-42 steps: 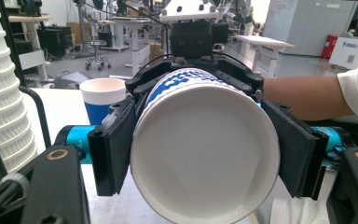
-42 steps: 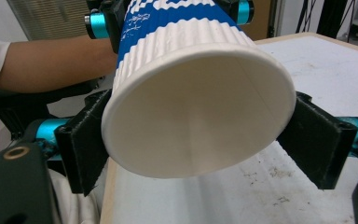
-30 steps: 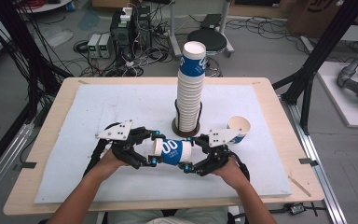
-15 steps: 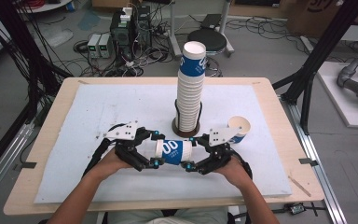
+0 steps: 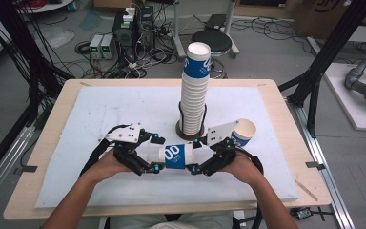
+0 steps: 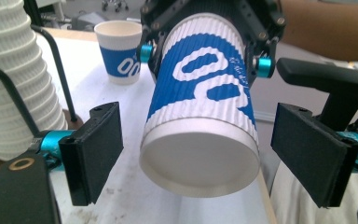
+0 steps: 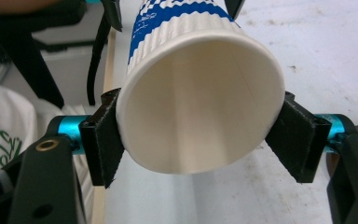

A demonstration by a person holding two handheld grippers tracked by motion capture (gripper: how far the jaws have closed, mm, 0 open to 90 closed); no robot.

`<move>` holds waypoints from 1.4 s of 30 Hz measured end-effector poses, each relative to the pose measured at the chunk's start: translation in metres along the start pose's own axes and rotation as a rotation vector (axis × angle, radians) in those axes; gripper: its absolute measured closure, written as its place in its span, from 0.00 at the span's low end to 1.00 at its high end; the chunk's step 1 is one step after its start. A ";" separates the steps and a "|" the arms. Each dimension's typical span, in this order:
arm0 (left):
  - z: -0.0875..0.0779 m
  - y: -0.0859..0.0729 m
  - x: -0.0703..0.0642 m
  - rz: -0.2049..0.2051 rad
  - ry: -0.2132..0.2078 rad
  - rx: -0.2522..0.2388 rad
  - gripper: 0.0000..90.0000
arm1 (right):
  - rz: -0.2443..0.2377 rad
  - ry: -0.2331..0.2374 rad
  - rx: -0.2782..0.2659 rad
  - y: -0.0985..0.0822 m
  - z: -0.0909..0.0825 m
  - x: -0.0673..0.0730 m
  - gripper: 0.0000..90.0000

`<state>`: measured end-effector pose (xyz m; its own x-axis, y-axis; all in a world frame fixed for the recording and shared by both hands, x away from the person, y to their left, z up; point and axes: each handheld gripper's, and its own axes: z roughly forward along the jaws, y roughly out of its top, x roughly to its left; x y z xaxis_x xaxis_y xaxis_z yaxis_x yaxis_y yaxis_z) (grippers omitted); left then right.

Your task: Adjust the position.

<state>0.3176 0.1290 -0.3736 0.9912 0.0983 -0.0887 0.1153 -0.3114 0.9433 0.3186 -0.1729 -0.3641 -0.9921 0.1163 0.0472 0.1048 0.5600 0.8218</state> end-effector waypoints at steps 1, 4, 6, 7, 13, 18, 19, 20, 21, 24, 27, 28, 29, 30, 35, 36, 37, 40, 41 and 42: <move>-0.001 0.000 0.000 0.001 0.001 0.006 0.18 | -0.009 -0.004 0.021 0.003 0.000 0.000 0.30; -0.003 0.001 0.000 -0.002 -0.004 0.020 0.18 | -0.033 -0.003 0.079 0.014 0.001 0.000 0.30; -0.004 0.003 0.000 0.005 0.006 0.045 0.18 | -0.057 -0.007 0.126 0.021 0.003 0.000 0.30; -0.004 0.005 0.000 0.007 0.009 0.058 0.19 | -0.063 -0.009 0.145 0.024 0.003 0.001 0.30; -0.004 0.015 0.002 0.020 0.010 0.123 0.19 | -0.122 -0.018 0.272 0.043 0.011 0.003 0.30; -0.001 0.019 0.003 0.021 -0.005 0.181 0.19 | -0.152 -0.016 0.351 0.055 0.017 0.004 0.30; 0.000 0.019 0.003 0.019 -0.007 0.186 0.18 | -0.151 -0.016 0.369 0.057 0.018 0.004 0.30; 0.001 0.020 0.003 0.022 -0.007 0.198 0.19 | -0.157 -0.013 0.387 0.059 0.019 0.005 0.30; 0.002 0.020 0.004 0.026 -0.010 0.203 0.19 | -0.165 -0.011 0.398 0.060 0.021 0.005 0.30; 0.006 0.020 0.004 0.029 -0.018 0.233 0.19 | -0.171 -0.005 0.429 0.065 0.024 0.006 0.30; 0.012 0.020 0.003 0.031 -0.031 0.283 0.19 | -0.184 -0.007 0.471 0.069 0.028 0.007 0.30; 0.014 0.020 0.003 0.031 -0.034 0.294 0.19 | -0.191 -0.004 0.478 0.071 0.030 0.007 0.30; 0.015 0.020 0.003 0.035 -0.040 0.315 0.19 | -0.185 0.000 0.492 0.072 0.031 0.007 0.30; 0.017 0.020 0.003 0.040 -0.042 0.333 0.19 | -0.186 0.001 0.505 0.073 0.032 0.008 0.30; 0.024 0.021 0.003 0.038 -0.047 0.383 0.22 | -0.206 0.003 0.562 0.077 0.037 0.010 0.30; 0.025 0.021 0.003 0.033 -0.051 0.391 0.23 | -0.209 0.000 0.563 0.078 0.038 0.010 0.30; 0.025 0.021 0.003 0.033 -0.051 0.391 0.23 | -0.213 -0.003 0.576 0.079 0.038 0.010 0.30; 0.029 0.021 0.004 0.037 -0.053 0.426 0.24 | -0.223 -0.010 0.598 0.080 0.040 0.010 0.30; 0.030 0.022 0.004 0.038 -0.050 0.431 0.24 | -0.225 -0.004 0.601 0.080 0.041 0.010 0.30; 0.031 0.022 0.004 0.038 -0.050 0.436 0.24 | -0.219 0.001 0.605 0.080 0.041 0.010 0.30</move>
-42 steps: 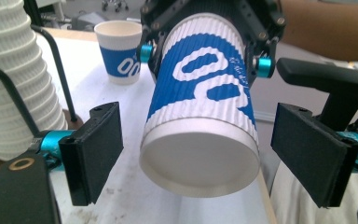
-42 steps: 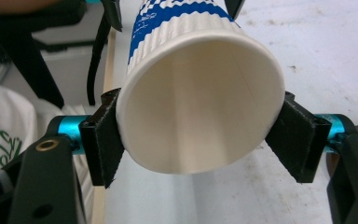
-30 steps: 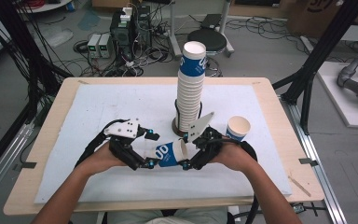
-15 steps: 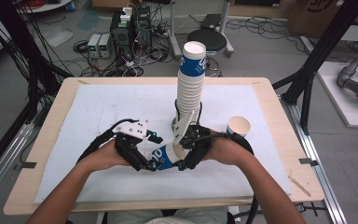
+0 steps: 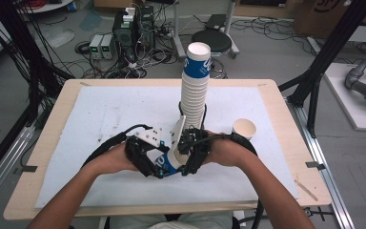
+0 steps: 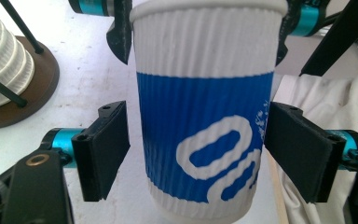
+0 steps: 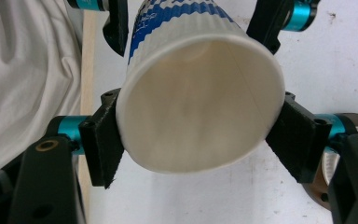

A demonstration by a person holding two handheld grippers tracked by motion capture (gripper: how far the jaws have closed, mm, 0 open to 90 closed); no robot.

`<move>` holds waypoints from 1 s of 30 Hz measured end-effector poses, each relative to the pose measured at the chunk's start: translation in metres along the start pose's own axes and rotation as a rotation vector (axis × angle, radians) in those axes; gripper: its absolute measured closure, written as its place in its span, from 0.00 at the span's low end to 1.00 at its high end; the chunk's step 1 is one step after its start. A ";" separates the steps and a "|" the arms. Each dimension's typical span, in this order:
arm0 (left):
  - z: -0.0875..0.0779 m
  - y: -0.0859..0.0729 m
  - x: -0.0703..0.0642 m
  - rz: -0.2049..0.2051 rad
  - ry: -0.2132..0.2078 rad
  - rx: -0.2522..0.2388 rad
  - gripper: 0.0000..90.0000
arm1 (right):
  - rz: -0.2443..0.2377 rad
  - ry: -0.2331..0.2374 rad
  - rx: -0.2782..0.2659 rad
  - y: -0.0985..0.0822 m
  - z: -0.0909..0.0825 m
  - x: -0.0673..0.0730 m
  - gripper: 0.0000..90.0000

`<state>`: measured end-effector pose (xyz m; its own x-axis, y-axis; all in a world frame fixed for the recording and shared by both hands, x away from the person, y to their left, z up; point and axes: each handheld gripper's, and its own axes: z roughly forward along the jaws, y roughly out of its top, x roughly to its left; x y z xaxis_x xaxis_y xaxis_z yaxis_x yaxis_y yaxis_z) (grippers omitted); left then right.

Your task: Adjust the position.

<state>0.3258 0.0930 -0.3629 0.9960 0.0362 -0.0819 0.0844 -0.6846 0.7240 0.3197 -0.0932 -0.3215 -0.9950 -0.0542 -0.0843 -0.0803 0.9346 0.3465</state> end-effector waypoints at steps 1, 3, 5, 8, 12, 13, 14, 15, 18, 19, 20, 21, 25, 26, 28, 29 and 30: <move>0.001 0.001 0.000 -0.003 -0.002 0.003 0.25 | -0.001 -0.005 0.006 0.001 0.000 0.000 0.30; 0.002 0.002 0.001 -0.003 -0.005 0.016 0.25 | -0.007 -0.005 0.007 0.002 0.001 0.000 0.30; 0.003 0.002 0.001 -0.006 -0.012 0.016 0.27 | -0.010 -0.004 0.011 0.002 0.002 0.001 0.30; 0.004 0.003 0.001 0.003 -0.025 0.029 0.32 | -0.011 0.000 0.017 0.003 0.002 0.000 0.30; 0.006 0.003 0.001 0.002 -0.023 0.036 0.32 | -0.013 -0.002 0.026 0.004 0.003 0.000 0.30; 0.006 0.003 0.001 -0.002 -0.022 0.037 0.32 | -0.013 0.000 0.025 0.004 0.004 0.000 0.30; 0.006 0.003 0.001 -0.011 -0.023 0.042 0.33 | -0.013 0.002 0.027 0.004 0.004 0.000 0.30; 0.007 0.002 0.001 -0.018 -0.025 0.042 0.33 | -0.012 0.000 0.030 0.004 0.004 0.000 0.30; 0.009 0.002 0.000 -0.009 -0.018 0.039 0.34 | -0.008 0.001 0.033 0.004 0.004 0.001 0.31; 0.009 0.001 0.000 -0.005 -0.020 0.040 0.34 | -0.008 0.001 0.033 0.004 0.004 0.001 0.31; 0.010 0.000 0.000 -0.010 -0.019 0.029 0.34 | -0.007 0.002 0.033 0.004 0.004 0.001 0.31; 0.010 -0.001 0.000 -0.010 -0.016 0.019 0.34 | -0.007 0.003 0.036 0.004 0.003 0.001 0.31; 0.008 -0.005 0.000 -0.006 -0.006 -0.022 0.33 | 0.010 0.003 0.005 0.001 0.002 -0.001 0.28; 0.007 -0.007 0.000 -0.010 0.000 -0.046 0.33 | 0.021 0.002 -0.014 0.000 0.000 -0.002 0.27; 0.003 -0.009 0.000 -0.005 0.012 -0.075 0.33 | 0.041 -0.002 -0.059 -0.003 -0.004 -0.002 0.26; 0.002 -0.011 0.000 -0.008 0.019 -0.086 0.33 | 0.050 0.001 -0.087 -0.005 -0.007 -0.003 0.25; 0.001 -0.013 0.000 -0.013 0.024 -0.096 0.33 | 0.063 -0.003 -0.110 -0.007 -0.010 -0.003 0.24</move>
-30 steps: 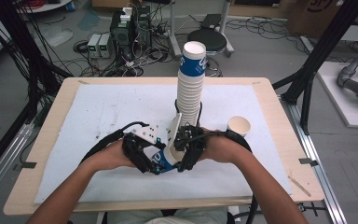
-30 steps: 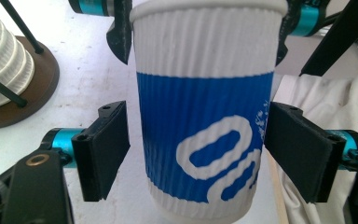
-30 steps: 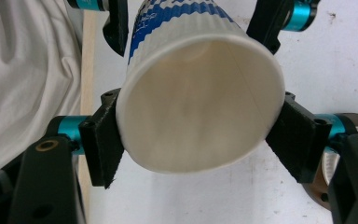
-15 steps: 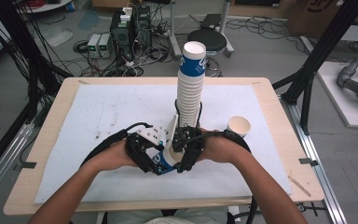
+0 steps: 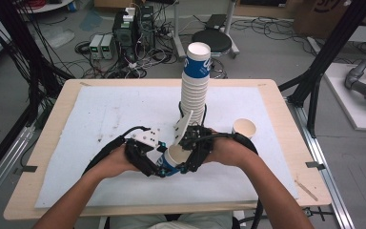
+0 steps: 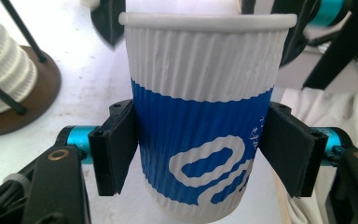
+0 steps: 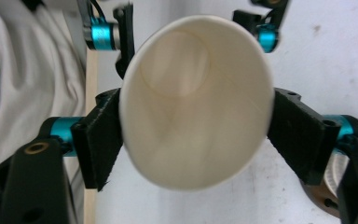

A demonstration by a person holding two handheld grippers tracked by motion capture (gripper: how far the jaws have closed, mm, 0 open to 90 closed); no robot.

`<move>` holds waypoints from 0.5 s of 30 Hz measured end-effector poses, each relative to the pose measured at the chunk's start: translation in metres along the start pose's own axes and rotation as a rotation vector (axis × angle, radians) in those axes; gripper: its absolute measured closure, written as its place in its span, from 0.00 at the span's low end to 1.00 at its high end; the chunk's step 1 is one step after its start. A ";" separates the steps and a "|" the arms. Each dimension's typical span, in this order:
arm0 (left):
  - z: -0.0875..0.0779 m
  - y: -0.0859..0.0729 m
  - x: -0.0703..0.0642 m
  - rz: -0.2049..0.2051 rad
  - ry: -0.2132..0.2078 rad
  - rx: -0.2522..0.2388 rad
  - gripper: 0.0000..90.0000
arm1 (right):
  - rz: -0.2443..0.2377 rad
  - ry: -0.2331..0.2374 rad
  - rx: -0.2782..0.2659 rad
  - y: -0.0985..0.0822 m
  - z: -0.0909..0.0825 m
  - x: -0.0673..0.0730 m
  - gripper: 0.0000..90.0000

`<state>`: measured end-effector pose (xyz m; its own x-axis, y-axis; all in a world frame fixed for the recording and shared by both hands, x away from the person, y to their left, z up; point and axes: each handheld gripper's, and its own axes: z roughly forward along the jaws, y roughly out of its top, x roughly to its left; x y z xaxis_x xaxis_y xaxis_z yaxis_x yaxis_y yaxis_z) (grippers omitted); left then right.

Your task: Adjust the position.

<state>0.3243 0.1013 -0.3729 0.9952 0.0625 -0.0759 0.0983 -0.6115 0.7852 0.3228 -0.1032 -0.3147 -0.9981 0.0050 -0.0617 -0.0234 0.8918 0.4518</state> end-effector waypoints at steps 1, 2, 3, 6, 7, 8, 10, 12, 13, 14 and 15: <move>-0.001 -0.002 0.000 -0.001 0.006 -0.010 0.33 | 0.008 -0.008 -0.027 -0.002 -0.003 -0.001 0.24; -0.002 -0.005 0.001 -0.009 0.013 -0.026 0.33 | 0.015 -0.009 -0.049 -0.005 -0.007 -0.001 0.24; -0.004 -0.007 0.001 -0.017 0.015 -0.046 0.33 | 0.024 -0.017 -0.078 -0.007 -0.010 -0.001 0.24; -0.007 -0.014 0.001 -0.036 0.034 -0.092 0.33 | 0.058 -0.038 -0.186 -0.018 -0.022 -0.001 0.24; -0.008 -0.016 0.001 -0.043 0.042 -0.108 0.33 | 0.070 -0.047 -0.225 -0.023 -0.026 -0.001 0.24; -0.010 -0.018 0.001 -0.041 0.054 -0.120 0.33 | 0.087 -0.056 -0.263 -0.027 -0.029 -0.001 0.24; -0.014 -0.022 0.002 -0.051 0.080 -0.160 0.33 | 0.127 -0.079 -0.355 -0.040 -0.035 -0.001 0.24; -0.018 -0.026 0.004 -0.063 0.110 -0.204 0.33 | 0.154 -0.103 -0.412 -0.051 -0.037 -0.001 0.24; -0.020 -0.027 0.005 -0.065 0.123 -0.224 0.33 | 0.172 -0.122 -0.438 -0.057 -0.038 -0.001 0.23; -0.022 -0.029 0.005 -0.071 0.137 -0.241 0.33 | 0.188 -0.138 -0.459 -0.062 -0.038 0.000 0.23; -0.024 -0.031 0.006 -0.076 0.148 -0.260 0.33 | 0.204 -0.154 -0.482 -0.068 -0.038 0.000 0.23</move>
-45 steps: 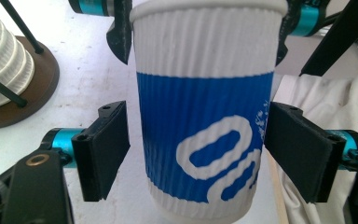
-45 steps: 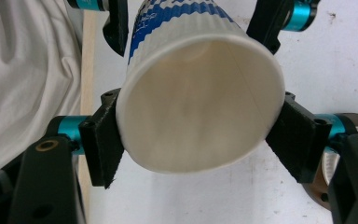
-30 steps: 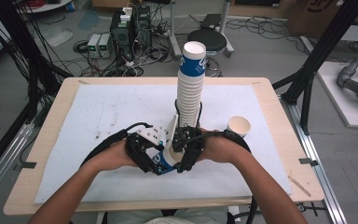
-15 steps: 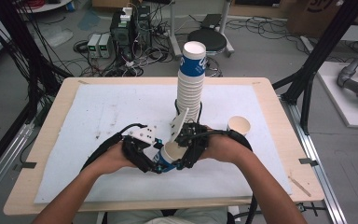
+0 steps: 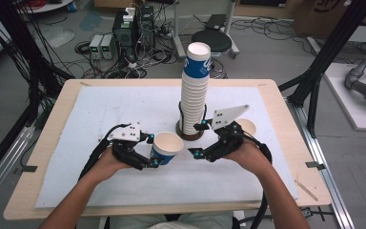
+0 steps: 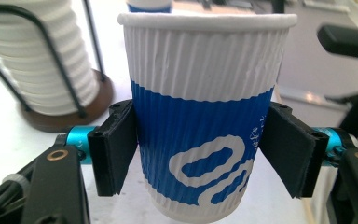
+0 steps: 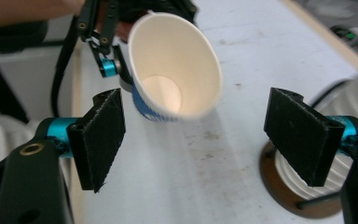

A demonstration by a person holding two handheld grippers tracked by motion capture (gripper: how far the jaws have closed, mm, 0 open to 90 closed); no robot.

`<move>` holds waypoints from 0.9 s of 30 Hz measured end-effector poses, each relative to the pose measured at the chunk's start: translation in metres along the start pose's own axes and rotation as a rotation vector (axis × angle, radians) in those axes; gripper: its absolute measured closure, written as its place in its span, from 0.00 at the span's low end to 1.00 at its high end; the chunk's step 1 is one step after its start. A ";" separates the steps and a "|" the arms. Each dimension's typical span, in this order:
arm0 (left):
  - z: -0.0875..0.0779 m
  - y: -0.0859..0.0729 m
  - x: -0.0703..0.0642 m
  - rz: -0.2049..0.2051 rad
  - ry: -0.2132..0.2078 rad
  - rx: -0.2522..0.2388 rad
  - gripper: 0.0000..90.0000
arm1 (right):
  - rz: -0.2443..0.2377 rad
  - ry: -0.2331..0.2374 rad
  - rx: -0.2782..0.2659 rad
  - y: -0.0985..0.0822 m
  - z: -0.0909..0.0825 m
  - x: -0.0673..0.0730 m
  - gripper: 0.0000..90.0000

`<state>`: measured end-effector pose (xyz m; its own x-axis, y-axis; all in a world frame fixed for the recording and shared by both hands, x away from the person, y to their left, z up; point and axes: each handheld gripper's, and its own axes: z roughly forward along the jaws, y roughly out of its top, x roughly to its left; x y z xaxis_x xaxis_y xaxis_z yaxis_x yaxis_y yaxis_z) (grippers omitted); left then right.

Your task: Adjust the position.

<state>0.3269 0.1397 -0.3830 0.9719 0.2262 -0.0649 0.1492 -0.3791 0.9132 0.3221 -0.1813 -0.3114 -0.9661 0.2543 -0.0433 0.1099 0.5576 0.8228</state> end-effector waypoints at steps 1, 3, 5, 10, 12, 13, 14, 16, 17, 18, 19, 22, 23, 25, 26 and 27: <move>-0.002 -0.001 0.001 -0.002 0.010 -0.020 0.33 | 0.011 -0.017 -0.015 -0.005 -0.003 -0.001 0.23; -0.006 -0.003 0.003 -0.005 0.033 -0.058 0.33 | 0.034 -0.050 -0.049 -0.014 -0.006 -0.002 0.23; -0.010 -0.006 0.004 0.002 0.063 -0.102 0.33 | 0.059 -0.073 -0.076 -0.024 -0.009 -0.002 0.23; -0.019 -0.013 0.009 -0.003 0.111 -0.185 0.33 | 0.112 -0.140 -0.122 -0.047 -0.014 -0.002 0.23; -0.022 -0.016 0.012 -0.009 0.124 -0.219 0.33 | 0.132 -0.173 -0.146 -0.058 -0.017 -0.003 0.23; -0.024 -0.017 0.012 -0.013 0.127 -0.232 0.33 | 0.140 -0.190 -0.154 -0.063 -0.018 -0.002 0.23; -0.026 -0.018 0.013 -0.012 0.134 -0.248 0.32 | 0.146 -0.209 -0.163 -0.067 -0.020 -0.002 0.23; -0.029 -0.021 0.015 -0.012 0.145 -0.264 0.32 | 0.160 -0.237 -0.186 -0.076 -0.024 -0.002 0.23; -0.031 -0.022 0.016 -0.009 0.153 -0.267 0.32 | 0.169 -0.246 -0.198 -0.079 -0.026 -0.002 0.23; -0.032 -0.023 0.017 -0.013 0.158 -0.277 0.32 | 0.177 -0.254 -0.211 -0.083 -0.028 -0.002 0.23; -0.034 -0.024 0.018 -0.013 0.167 -0.287 0.32 | 0.183 -0.267 -0.219 -0.086 -0.029 -0.002 0.23; -0.037 -0.027 0.019 -0.012 0.187 -0.314 0.32 | 0.201 -0.296 -0.232 -0.096 -0.033 -0.002 0.23; -0.039 -0.028 0.019 -0.010 0.190 -0.321 0.32 | 0.205 -0.301 -0.237 -0.099 -0.034 -0.002 0.23; -0.041 -0.031 0.020 -0.003 0.199 -0.337 0.32 | 0.217 -0.309 -0.232 -0.105 -0.035 -0.003 0.23; -0.042 -0.032 0.021 0.002 0.201 -0.338 0.32 | 0.221 -0.313 -0.228 -0.106 -0.035 -0.003 0.23; -0.043 -0.033 0.021 0.009 0.212 -0.338 0.32 | 0.220 -0.319 -0.226 -0.108 -0.035 -0.004 0.23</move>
<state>0.3347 0.1953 -0.3970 0.9087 0.4175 -0.0043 0.0383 -0.0732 0.9966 0.3058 -0.2700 -0.3798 -0.8015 0.5980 0.0032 0.2164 0.2850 0.9338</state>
